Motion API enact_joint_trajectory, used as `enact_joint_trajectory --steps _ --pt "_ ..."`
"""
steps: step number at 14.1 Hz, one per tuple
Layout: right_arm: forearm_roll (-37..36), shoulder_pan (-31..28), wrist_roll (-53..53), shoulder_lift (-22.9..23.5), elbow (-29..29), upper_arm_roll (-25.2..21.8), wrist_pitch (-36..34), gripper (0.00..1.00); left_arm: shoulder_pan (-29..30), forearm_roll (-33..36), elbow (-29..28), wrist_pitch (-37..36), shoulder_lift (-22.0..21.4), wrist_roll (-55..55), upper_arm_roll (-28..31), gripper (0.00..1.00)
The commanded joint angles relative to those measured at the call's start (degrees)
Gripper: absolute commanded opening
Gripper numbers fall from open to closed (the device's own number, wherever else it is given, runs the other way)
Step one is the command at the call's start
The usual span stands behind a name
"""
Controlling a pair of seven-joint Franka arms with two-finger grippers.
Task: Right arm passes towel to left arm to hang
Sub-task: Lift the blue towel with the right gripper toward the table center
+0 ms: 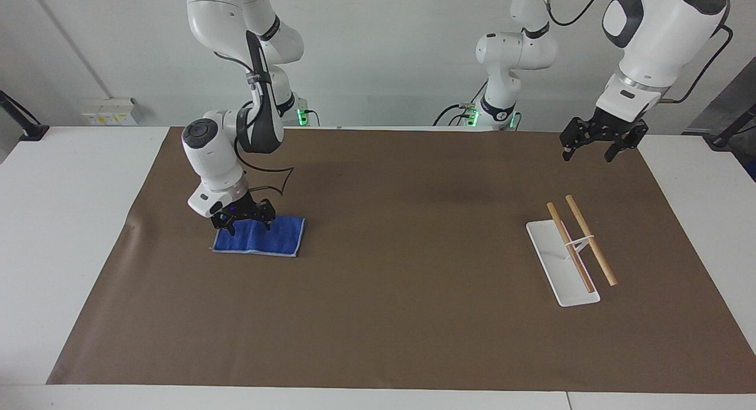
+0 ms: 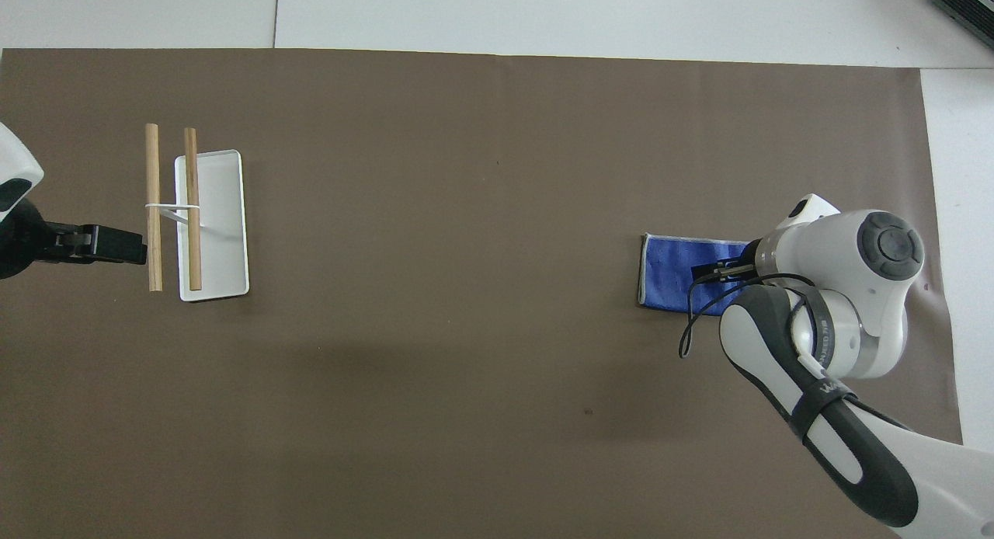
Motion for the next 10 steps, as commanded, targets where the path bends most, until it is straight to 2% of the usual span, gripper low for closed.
enact_joint_trajectory --steps 1,3,4,5,6,7,8,10 --pt "1.0 -0.3 1.2 -0.4 -1.8 0.3 1.5 0.71 0.6 -0.8 -0.6 -0.1 -0.7 1.0 -0.2 1.00" --pt "1.0 -0.3 1.4 -0.2 -1.8 0.3 1.6 0.58 0.6 -0.8 -0.6 -0.1 -0.7 1.0 -0.2 1.00" --pt "1.0 -0.2 1.4 0.3 -1.8 0.3 1.7 0.57 0.6 -0.8 -0.6 -0.1 -0.7 1.0 -0.2 1.00" --pt "1.0 -0.2 1.4 0.5 -1.8 0.3 1.7 0.53 0.6 -0.8 -0.6 0.0 -0.7 1.0 -0.2 1.00" --pt "1.0 -0.3 1.4 0.6 -1.7 0.3 1.5 0.27 0.6 -0.8 -0.6 -0.1 -0.7 1.0 -0.2 1.00" --pt "1.0 -0.2 1.6 0.6 -1.4 0.3 1.4 0.08 0.6 -0.8 -0.6 -0.1 -0.7 1.0 -0.2 1.00" --pt "1.0 -0.2 2.2 0.6 -1.1 0.3 0.9 0.00 0.6 -0.8 -0.6 0.0 -0.7 1.0 -0.2 1.00" --pt "1.0 -0.1 4.3 0.3 -0.3 0.4 -0.5 0.00 0.6 -0.8 -0.6 0.0 -0.7 1.0 -0.2 1.00"
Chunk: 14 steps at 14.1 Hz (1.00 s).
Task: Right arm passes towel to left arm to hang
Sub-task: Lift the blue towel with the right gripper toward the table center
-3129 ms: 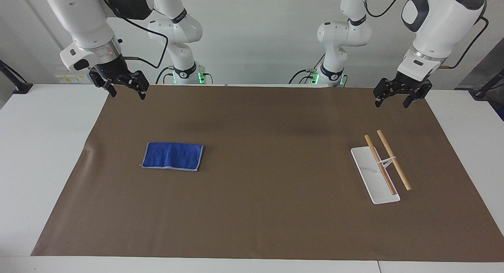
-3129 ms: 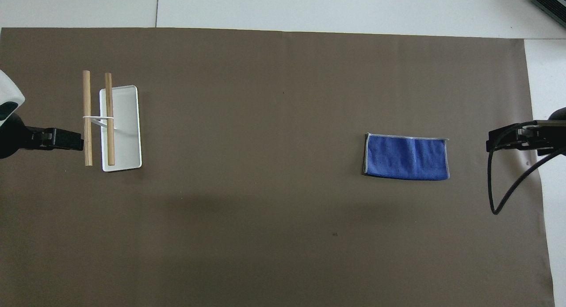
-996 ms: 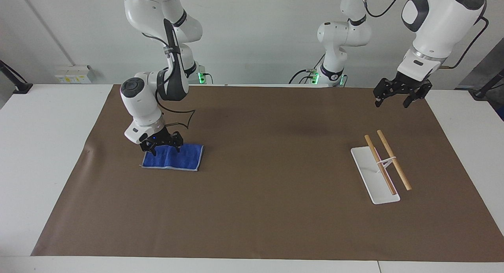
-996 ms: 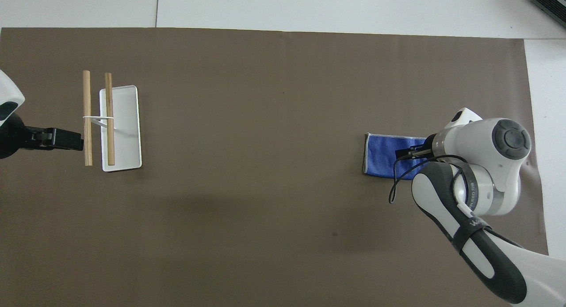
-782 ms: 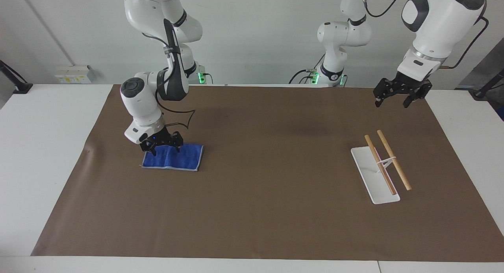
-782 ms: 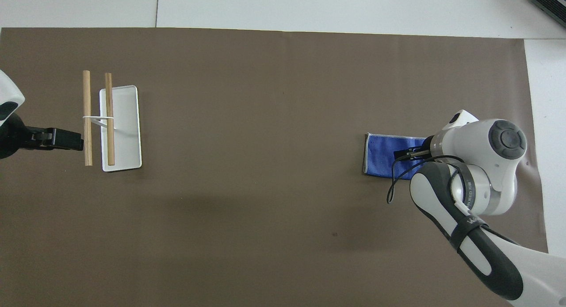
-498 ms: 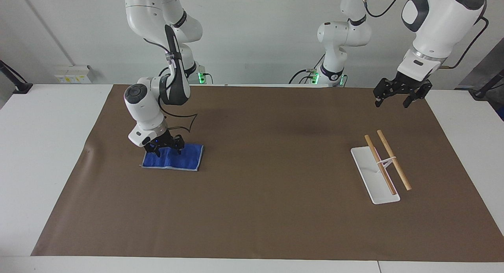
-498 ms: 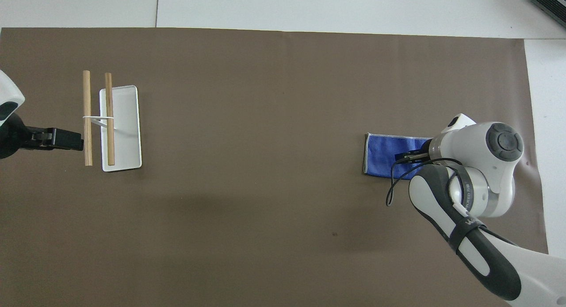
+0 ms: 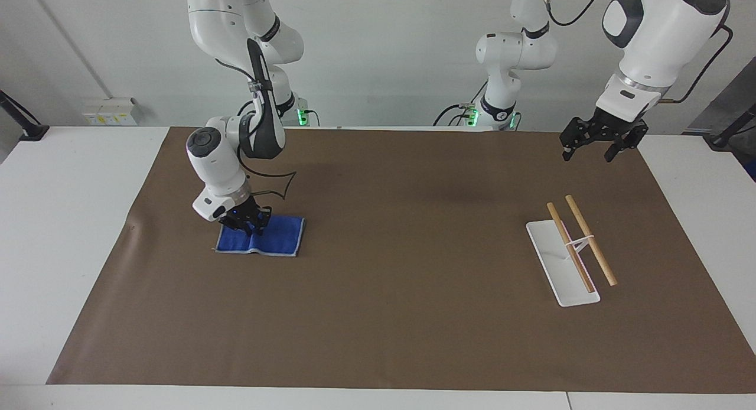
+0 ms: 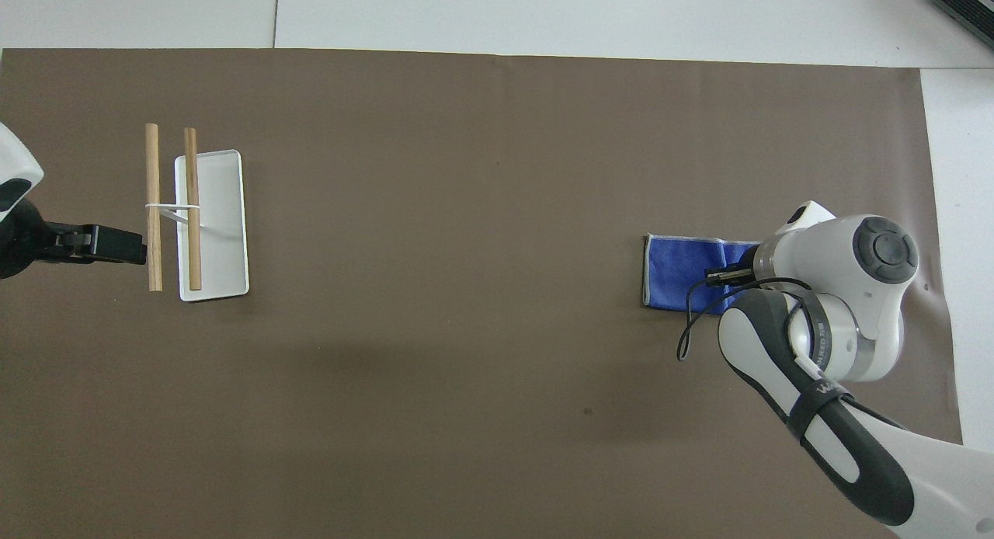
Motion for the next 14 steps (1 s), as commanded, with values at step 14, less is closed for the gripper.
enact_joint_trajectory --steps 14 --pt "25.2 -0.7 14.0 -2.5 26.8 3.3 -24.9 0.00 0.6 -0.8 -0.6 -0.1 -0.7 1.0 -0.2 1.00"
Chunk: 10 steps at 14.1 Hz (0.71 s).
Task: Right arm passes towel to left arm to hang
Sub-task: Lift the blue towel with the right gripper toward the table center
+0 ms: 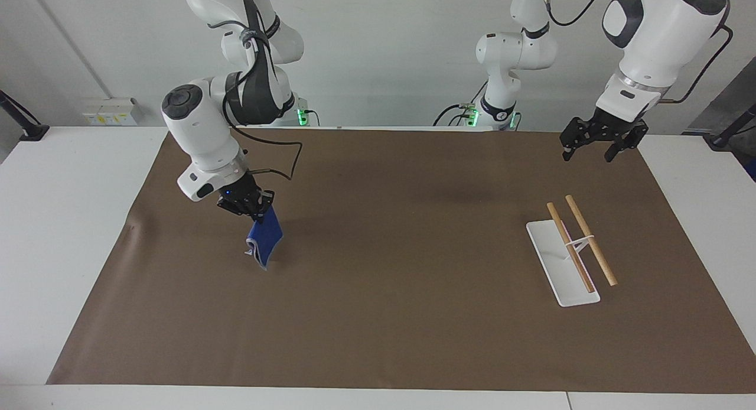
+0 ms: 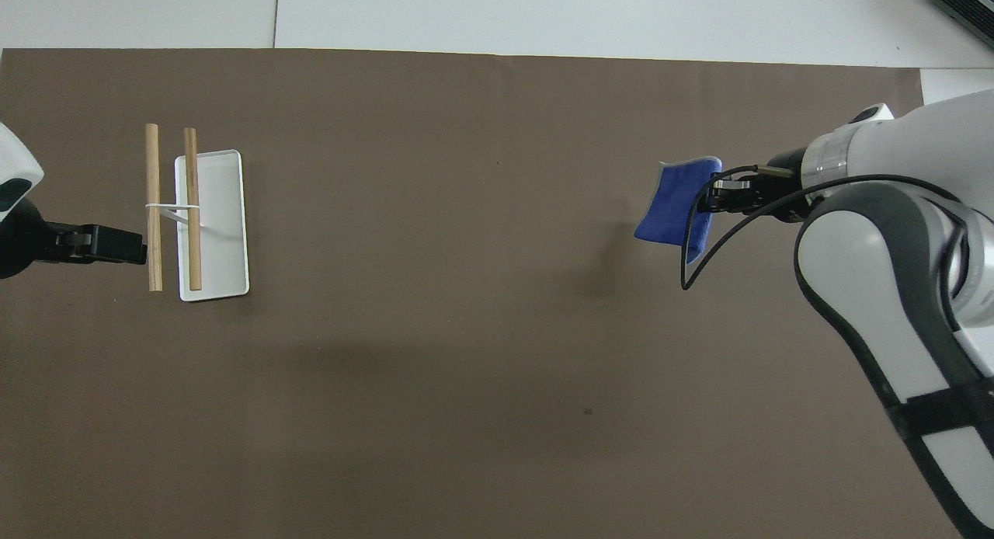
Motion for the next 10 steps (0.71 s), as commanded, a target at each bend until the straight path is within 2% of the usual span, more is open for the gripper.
enact_joint_trajectory --steps 1,5,7,10 --pt "8.9 -0.4 5.0 1.1 2.0 0.3 -0.1 0.00 0.6 -0.8 -0.6 -0.1 -0.7 1.0 -0.2 1.00" --pt "22.8 1.8 15.8 1.3 1.2 0.8 4.0 0.00 0.6 -0.8 -0.6 0.0 -0.7 1.0 -0.2 1.00" --pt "31.4 5.7 21.6 2.4 0.4 0.8 10.5 0.00 0.6 -0.8 -0.6 0.0 -0.7 1.0 -0.2 1.00" --pt "43.1 10.6 23.3 4.6 0.4 0.8 17.7 0.00 0.6 -0.8 -0.6 -0.1 -0.7 1.0 -0.2 1.00"
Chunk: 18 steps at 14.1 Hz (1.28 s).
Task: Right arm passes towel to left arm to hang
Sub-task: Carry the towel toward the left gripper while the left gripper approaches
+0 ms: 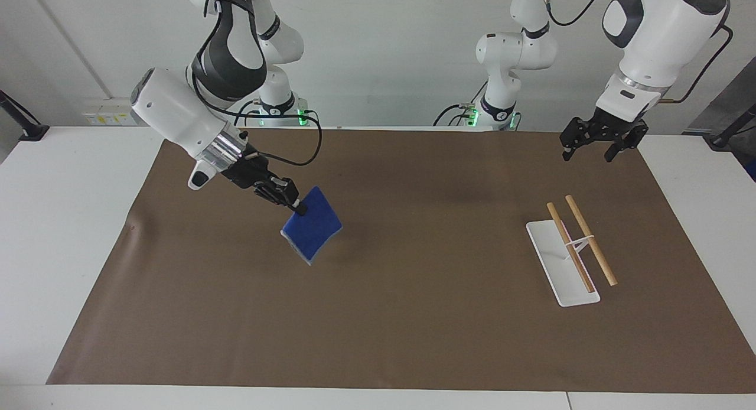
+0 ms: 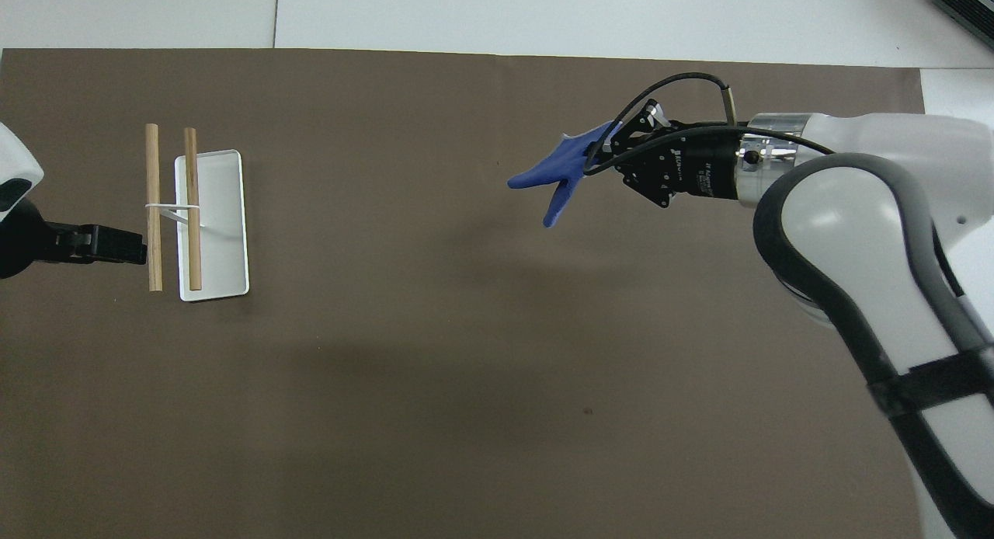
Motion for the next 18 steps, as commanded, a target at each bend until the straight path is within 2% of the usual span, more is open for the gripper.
enact_joint_trajectory --steps 1,3,7,9,11,15,18 --pt "8.5 3.3 1.9 1.5 0.0 0.1 5.3 0.00 0.6 -0.8 -0.6 0.0 -0.6 1.0 -0.2 1.00" --pt "10.7 4.3 3.4 1.8 0.0 0.2 6.0 0.00 -0.1 -0.8 -0.5 0.8 -0.5 0.9 -0.5 1.00" --pt "22.5 9.8 6.0 3.1 0.0 0.2 12.7 0.00 -2.9 -0.7 -0.6 -0.9 -0.9 0.9 -0.9 1.00" --pt "23.2 11.4 6.0 3.3 0.0 0.1 14.3 0.00 -3.2 -1.2 -0.8 -0.7 -0.9 -0.6 -2.4 1.00" --pt "23.7 12.4 6.4 3.3 0.0 0.1 15.1 0.00 -3.1 -1.9 -3.3 0.3 -2.0 -7.8 -3.0 1.00" --pt "23.7 12.8 6.4 3.3 0.0 0.1 16.0 0.00 -3.0 -12.3 -9.4 18.0 -3.2 -31.6 -3.4 1.00" --pt "23.7 13.5 6.4 3.3 0.0 0.2 16.5 0.00 -3.0 -13.9 -12.6 31.2 -3.2 -49.0 -5.8 1.00"
